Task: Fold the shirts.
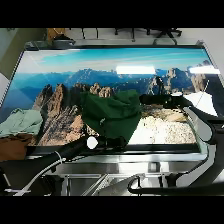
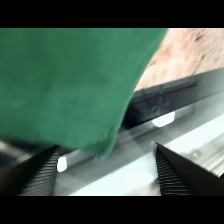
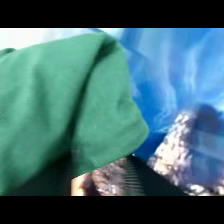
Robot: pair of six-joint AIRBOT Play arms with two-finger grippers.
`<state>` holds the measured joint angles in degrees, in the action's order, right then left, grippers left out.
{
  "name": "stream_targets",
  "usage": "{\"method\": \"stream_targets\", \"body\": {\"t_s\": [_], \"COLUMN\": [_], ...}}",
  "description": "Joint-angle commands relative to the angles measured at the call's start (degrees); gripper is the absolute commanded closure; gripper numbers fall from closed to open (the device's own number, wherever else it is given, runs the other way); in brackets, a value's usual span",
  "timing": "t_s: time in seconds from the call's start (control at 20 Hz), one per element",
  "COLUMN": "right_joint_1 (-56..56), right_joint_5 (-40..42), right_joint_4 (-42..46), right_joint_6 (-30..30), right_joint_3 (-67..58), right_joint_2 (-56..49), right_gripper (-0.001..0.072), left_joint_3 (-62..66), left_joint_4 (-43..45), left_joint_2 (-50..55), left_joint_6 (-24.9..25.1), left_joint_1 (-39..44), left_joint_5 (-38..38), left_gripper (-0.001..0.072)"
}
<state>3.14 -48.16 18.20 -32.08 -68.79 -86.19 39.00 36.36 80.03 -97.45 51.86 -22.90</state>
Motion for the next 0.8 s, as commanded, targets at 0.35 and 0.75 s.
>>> {"method": "stream_targets", "body": {"t_s": [0.35, 0.75], "right_joint_1": [0.0, 8.7], "right_joint_5": [-1.8, -9.0], "right_joint_4": [-2.6, -0.2], "right_joint_6": [1.5, 0.4], "right_joint_3": [-0.1, -0.1], "right_joint_2": [2.3, 13.3], "right_gripper": [0.0689, 0.0688], "left_joint_3": [2.4, 2.3], "left_joint_4": [0.2, 20.0], "left_joint_2": [1.6, -18.1], "left_joint_6": [6.6, 2.2], "left_joint_1": [-5.6, -20.9], "left_joint_5": [-5.5, -21.7], "left_gripper": [0.0692, 0.0695]}}
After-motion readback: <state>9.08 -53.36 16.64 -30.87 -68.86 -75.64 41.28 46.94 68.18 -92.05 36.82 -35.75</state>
